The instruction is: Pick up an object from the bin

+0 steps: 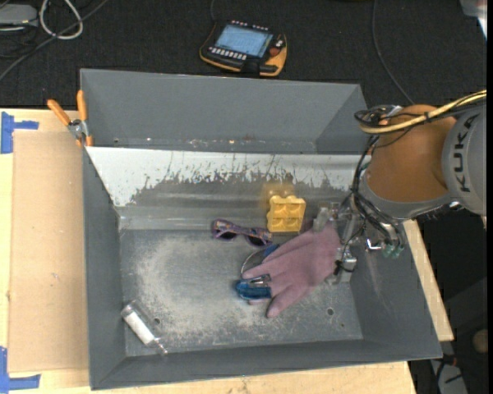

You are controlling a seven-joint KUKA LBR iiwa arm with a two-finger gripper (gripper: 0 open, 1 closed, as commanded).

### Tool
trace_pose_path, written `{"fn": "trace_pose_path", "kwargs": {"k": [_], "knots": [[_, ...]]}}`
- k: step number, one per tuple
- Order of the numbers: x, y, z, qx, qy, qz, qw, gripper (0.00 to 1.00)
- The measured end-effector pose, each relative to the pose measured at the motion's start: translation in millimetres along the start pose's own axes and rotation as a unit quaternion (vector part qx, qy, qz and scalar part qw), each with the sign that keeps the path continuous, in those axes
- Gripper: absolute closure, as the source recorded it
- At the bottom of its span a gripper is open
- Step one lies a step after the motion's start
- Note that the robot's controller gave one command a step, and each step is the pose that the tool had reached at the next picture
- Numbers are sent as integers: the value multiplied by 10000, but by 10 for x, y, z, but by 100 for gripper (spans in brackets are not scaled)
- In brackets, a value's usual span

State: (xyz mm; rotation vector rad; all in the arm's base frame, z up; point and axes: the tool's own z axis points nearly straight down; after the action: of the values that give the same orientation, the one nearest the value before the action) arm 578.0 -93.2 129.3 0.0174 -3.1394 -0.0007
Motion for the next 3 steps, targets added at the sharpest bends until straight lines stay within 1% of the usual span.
{"fn": "trace_pose_path", "kwargs": {"k": [1, 2, 3], "knots": [[0, 0, 0, 0, 0, -3, 10000, 100], [0, 1, 0, 0, 0, -5, 10000, 0], [0, 1, 0, 0, 0, -6, 10000, 100]]}}
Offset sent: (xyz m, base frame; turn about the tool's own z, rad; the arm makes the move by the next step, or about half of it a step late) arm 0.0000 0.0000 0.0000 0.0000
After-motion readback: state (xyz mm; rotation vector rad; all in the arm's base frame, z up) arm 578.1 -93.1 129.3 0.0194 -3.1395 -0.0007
